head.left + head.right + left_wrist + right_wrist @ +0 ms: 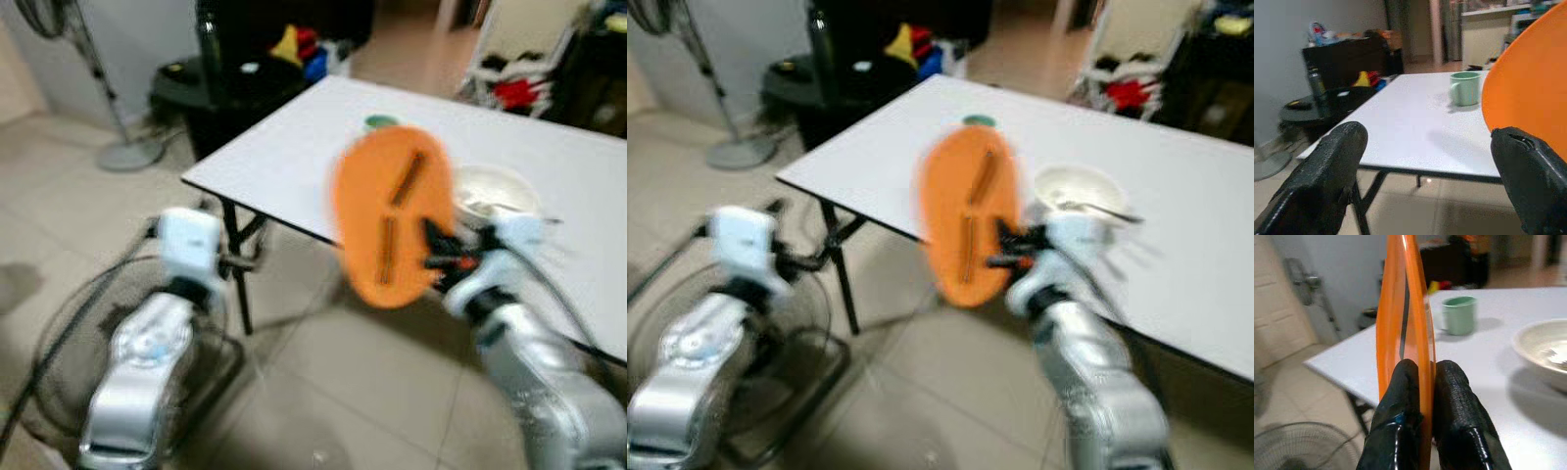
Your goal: Setting the table
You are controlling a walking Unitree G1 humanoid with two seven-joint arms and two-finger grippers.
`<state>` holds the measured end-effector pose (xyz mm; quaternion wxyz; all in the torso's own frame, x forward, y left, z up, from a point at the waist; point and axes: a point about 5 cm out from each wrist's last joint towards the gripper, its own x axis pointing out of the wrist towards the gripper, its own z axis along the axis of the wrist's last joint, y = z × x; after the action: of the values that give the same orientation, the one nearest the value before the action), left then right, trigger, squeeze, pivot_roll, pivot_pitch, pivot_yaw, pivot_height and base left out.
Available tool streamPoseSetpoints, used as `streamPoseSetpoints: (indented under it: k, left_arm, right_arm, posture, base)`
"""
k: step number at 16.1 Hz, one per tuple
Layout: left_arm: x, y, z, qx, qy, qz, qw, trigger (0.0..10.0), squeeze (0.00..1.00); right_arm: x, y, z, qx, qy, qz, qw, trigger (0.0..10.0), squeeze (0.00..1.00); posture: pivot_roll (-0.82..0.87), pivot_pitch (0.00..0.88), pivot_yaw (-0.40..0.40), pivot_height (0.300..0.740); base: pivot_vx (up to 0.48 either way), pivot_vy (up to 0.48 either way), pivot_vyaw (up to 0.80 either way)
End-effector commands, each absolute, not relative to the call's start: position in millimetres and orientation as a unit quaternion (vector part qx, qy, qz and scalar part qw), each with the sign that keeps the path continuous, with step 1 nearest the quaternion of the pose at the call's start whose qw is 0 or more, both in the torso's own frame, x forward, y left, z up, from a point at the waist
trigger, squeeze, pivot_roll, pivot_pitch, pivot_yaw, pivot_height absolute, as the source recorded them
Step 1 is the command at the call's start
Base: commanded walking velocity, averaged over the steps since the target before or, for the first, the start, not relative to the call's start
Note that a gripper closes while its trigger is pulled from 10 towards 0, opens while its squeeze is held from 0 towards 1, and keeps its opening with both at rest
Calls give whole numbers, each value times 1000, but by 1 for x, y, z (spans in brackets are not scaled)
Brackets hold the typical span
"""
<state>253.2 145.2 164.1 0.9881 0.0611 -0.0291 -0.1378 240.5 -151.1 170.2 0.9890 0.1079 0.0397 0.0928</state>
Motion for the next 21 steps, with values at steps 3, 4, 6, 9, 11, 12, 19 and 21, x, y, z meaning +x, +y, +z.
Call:
streamPoseSetpoints:
  k: [3,4,6,9,11,12,19,21]
  left_arm:
    - [252,154,168,71,-33,-123,989,10000,0]
    - [252,154,168,70,-33,-123,989,10000,0]
    - [252,154,167,71,-32,-123,989,10000,0]
    - [251,154,167,72,-30,-127,989,10000,0]
    - [249,151,166,74,-27,-154,985,10000,0]
    - [246,148,167,76,-25,-179,981,10000,0]
    - [234,140,162,102,12,-305,947,10000,0]
    - [234,139,160,105,16,-314,944,10000,0]
  right_arm:
    - [240,-140,182,120,17,125,985,10000,0]
    - [241,-141,182,120,18,126,985,10000,0]
    - [240,-141,181,125,22,128,984,10000,0]
    - [240,-140,178,184,38,126,974,10000,0]
    - [239,-139,173,241,64,131,959,10000,0]
    - [238,-138,168,268,86,136,950,10000,0]
    - [246,-144,151,409,151,86,896,10000,0]
    - [256,-148,142,464,177,49,867,10000,0]
  posture:
    - [97,0,9,740]
    - [97,0,9,740]
    - [98,0,7,740]
    - [99,0,9,740]
    - [98,0,10,740]
    - [97,0,12,740]
    - [91,0,24,740]
    - [88,0,27,740]
  base:
    - [404,0,0]
    - [405,0,0]
    - [405,0,0]
    - [356,0,0]
    - [0,0,0]
    - [0,0,0]
    - [0,0,0]
    - [0,0,0]
